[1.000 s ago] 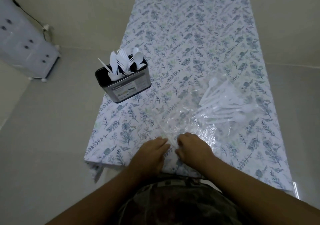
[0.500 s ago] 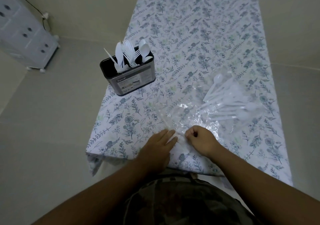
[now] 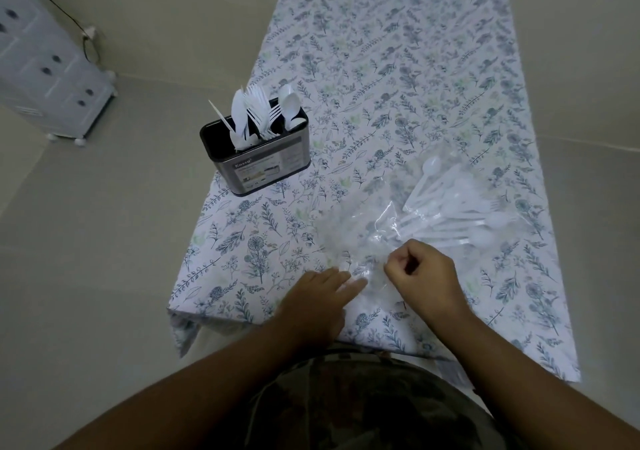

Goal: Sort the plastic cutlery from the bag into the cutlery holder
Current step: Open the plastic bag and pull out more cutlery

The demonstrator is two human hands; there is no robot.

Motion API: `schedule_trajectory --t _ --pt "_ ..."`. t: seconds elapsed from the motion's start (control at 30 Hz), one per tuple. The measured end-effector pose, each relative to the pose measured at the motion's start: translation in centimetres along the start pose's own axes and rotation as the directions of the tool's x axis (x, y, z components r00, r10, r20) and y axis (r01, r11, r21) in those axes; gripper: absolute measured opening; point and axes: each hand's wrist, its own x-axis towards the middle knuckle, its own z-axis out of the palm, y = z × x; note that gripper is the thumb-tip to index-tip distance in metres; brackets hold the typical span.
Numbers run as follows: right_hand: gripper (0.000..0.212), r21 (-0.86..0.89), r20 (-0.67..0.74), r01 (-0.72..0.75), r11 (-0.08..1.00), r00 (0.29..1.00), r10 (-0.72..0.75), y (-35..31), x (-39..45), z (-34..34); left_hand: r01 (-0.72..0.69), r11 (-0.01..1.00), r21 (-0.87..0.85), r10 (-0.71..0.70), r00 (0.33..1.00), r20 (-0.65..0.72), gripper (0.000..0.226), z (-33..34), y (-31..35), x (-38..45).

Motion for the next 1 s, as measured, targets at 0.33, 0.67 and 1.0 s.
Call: schedule_trajectory --t 0.33,0.67,1.0 --pt "0.021 0.093 -0.224 0.053 0.994 0.974 -0.031 -3.4 -0.2 -3.6 0.042 0.999 0.006 -0.042 0.999 0.002 0.067 -0.7 -1.1 -0.7" --pt "0.024 0.218 -0.257 0.068 0.974 0.966 -0.01 -3.7 -0.1 -3.7 0.162 0.96 -0.227 -0.147 0.986 0.081 0.053 -1.8 -2.0 -0.5" --pt "0.013 -0.089 0.357 0.198 0.976 0.921 -0.155 -3.4 0.2 -1.4 0.223 0.215 -0.951 -0.606 0.794 0.049 0.019 -7.7 2.4 2.7"
